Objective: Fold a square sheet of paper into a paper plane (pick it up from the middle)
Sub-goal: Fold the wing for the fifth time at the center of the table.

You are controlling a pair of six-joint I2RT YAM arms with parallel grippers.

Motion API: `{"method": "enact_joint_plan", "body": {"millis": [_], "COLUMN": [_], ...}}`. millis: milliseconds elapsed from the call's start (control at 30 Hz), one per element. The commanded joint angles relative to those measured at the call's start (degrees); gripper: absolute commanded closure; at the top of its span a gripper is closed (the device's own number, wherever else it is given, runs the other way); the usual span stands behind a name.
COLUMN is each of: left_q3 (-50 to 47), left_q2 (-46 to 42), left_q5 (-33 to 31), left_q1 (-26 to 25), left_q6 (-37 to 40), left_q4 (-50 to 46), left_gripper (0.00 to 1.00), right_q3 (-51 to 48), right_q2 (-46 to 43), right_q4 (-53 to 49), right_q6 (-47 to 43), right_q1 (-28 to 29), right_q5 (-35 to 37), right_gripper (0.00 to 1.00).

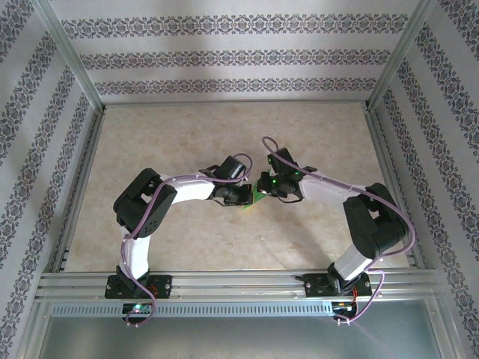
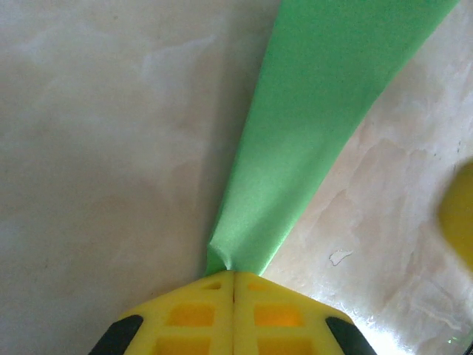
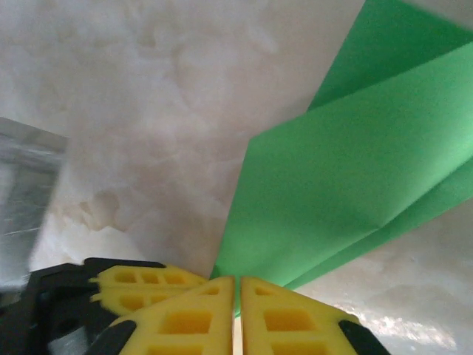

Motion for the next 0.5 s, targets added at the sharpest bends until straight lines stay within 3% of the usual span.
{"method": "enact_joint_plan", "body": {"millis": [0, 467], "left_q3": [-1.71, -2.39], "left_q2": [3.97, 3.62], "left_q5": [-4.81, -5.31], "left_q1": [-0.32, -0.37], "left_q6": [1.43, 0.52], "left_q4": [-8.62, -8.03], "left_gripper": [0.95, 0.96], "right_q3": [-0.83, -5.17], "right_q2": [1.91, 5.69], "right_q4": [4.61, 8.97], "right_q6": [4.31, 10.15], "right_q1": [0.34, 0.69], "right_q5": [-0.80, -2.87], "right_gripper": [0.91, 0.95]}}
